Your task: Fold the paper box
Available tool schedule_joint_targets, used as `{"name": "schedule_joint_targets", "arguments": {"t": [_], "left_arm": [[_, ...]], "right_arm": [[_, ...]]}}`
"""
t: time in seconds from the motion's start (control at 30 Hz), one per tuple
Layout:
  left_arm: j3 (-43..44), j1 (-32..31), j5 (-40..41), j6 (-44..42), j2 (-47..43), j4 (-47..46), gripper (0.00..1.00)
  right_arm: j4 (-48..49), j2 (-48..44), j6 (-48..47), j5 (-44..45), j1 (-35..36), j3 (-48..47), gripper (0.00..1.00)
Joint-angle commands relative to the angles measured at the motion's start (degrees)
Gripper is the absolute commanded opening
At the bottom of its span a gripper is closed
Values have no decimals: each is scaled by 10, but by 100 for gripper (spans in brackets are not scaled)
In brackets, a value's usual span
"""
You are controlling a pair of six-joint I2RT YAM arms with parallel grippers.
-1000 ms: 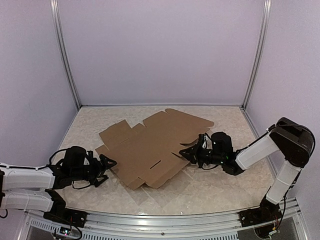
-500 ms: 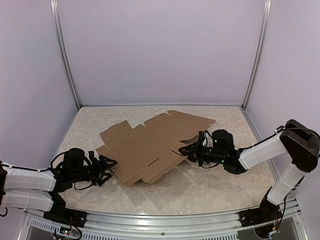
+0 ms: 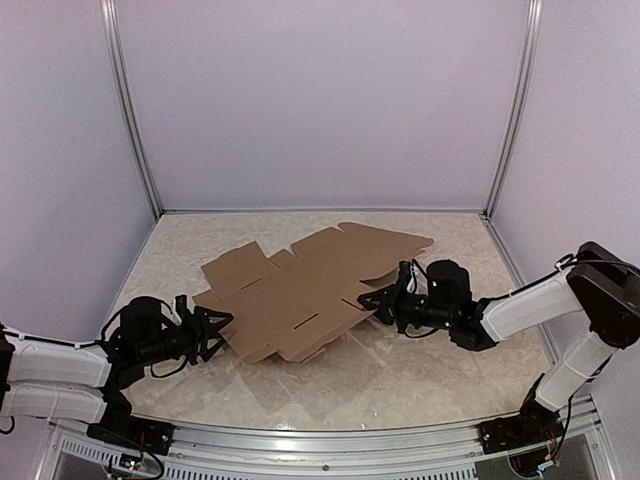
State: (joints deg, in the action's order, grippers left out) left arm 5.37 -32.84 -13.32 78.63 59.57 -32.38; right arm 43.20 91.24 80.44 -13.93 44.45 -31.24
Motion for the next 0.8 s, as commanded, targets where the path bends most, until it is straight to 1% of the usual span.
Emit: {"name": "schedule_joint_targets", "arguments": {"t": [0.0,0.17,0.23,0.4,0.5,0.63,0.77], "left_arm": [[-8,-6,-11,12,3,-57,55],[-6,-5,-14,12,-4,-69,42],[-5,-6,-15,11,-7,-69,33],[1,-6,-19,6,-20,-61,15],[7,-6,-18,2,-32,-46,0],[26,-6,-15,-17,-57,4,0],[51,-3,-12,-45,-88,72,0]], "right_arm": [[13,-30,-10,8,9,12,0],[6,-48,-18,17,10,23,0],[2,-54,-20,20,12,26,0],[-1,-60,-23,26,16,33,0],[-1,-61,-24,28,21,38,0],[-7,-71,-29,32,23,51,0],[-51,-96,-58,43,24,66,0]]}}
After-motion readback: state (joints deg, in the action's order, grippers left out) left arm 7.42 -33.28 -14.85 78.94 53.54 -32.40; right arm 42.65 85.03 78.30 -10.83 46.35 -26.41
